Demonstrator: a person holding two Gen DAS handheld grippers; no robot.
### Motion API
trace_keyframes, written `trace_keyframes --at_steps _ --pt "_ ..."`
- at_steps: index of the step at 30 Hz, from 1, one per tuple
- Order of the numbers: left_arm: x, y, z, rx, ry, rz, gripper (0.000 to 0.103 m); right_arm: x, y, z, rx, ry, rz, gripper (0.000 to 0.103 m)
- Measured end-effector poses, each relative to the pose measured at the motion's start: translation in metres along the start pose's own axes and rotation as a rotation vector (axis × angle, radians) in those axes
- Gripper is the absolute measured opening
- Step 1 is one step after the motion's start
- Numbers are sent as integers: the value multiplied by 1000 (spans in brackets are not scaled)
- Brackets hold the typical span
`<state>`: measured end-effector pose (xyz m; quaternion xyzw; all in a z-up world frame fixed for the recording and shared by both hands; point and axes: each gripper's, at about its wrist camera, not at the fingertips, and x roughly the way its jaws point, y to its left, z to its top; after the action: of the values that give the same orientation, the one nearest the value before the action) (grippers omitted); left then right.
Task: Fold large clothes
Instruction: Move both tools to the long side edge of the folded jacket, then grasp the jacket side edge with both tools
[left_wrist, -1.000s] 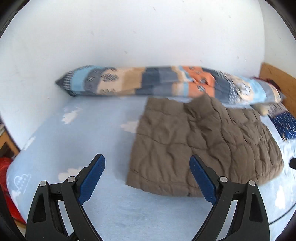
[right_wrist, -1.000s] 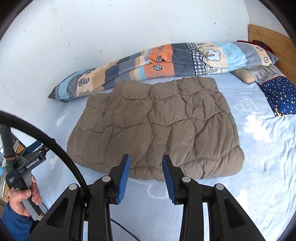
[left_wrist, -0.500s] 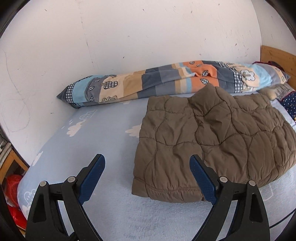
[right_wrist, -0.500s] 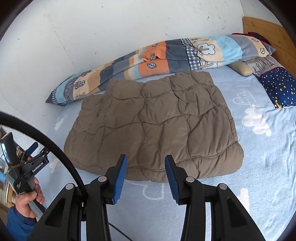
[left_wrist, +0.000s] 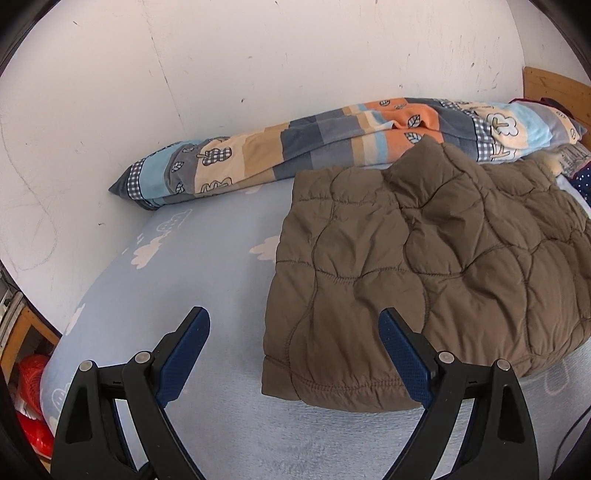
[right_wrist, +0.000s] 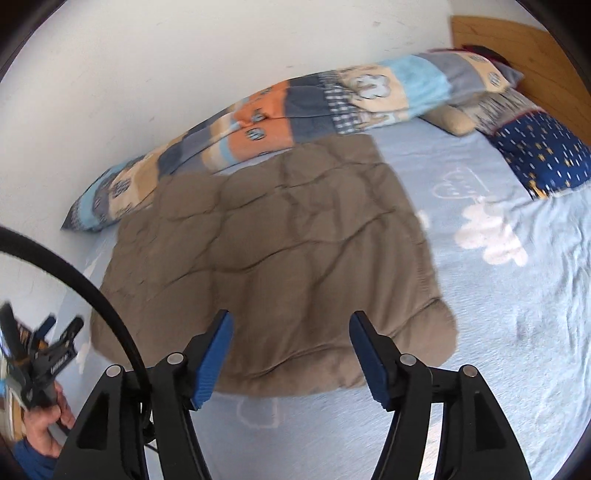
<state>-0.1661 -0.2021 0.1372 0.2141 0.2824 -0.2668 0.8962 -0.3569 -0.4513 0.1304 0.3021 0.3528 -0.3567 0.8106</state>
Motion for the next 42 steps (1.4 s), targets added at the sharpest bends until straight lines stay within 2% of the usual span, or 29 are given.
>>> trace_keyframes --at_steps 4,9,12,23,27,33,37,42 --pt "6 0 1 6 13 2 93 5 -34 9 91 -13 -46 75" --pt "12 -3 1 12 26 -3 93 9 -72 13 224 -5 -33 78" --pt "14 -5 0 14 35 -11 93 15 -84 13 266 16 -6 83" --pt "26 9 5 -56 93 -86 93 12 -107 6 373 25 73 84" --pt "36 33 8 -178 140 -179 93 11 -116 5 397 19 87 87" --pt "65 76 7 -392 272 -407 93 16 -135 0 469 30 144 93" --pt "84 104 -1 -503 307 -440 93 28 -151 -7 510 51 201 94" --pt "115 138 -17 -712 362 -592 93 52 -176 -17 573 84 303 97"
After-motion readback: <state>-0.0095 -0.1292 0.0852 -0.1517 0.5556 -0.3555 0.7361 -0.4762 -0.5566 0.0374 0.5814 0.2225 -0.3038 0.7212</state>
